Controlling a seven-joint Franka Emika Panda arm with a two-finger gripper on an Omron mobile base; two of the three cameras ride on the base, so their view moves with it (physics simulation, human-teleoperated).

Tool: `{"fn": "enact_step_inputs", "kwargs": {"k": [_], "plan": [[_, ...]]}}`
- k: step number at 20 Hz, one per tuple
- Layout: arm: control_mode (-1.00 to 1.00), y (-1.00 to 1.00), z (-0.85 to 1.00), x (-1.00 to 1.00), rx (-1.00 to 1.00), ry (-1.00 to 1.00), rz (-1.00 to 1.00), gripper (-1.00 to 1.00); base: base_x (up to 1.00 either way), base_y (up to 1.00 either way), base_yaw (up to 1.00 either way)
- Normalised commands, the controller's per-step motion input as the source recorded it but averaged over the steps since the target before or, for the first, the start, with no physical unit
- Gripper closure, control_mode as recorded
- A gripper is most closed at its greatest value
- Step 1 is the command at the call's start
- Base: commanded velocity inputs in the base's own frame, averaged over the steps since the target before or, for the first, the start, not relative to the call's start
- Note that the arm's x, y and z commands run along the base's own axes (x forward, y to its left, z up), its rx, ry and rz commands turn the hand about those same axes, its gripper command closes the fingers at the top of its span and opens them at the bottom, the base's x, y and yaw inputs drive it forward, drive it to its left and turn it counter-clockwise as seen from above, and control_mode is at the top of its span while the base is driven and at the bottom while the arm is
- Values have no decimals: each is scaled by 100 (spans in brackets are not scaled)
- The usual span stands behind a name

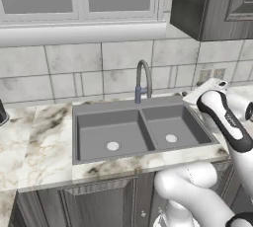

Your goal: Rinse each bowl for a few seconds and place them down in the sink or on the counter.

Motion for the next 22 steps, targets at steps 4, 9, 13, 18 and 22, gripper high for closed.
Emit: {"fn": "enact_step_inputs", "kwargs": {"k": [4, 9, 13, 18, 22], "plan": [[-100, 4, -6, 55, 0, 0, 2, -100, 0, 0, 0], [-100, -1, -9, 49, 2, 4, 7, -100, 0, 0, 0], [-100, 0, -17, 38, 0, 0, 12, -100, 0, 0, 0], [-100, 0, -16, 33, 0, 0, 13, -100, 0, 0, 0], [-100, 0, -15, 36, 0, 0, 11, -100, 0, 0, 0]]}}
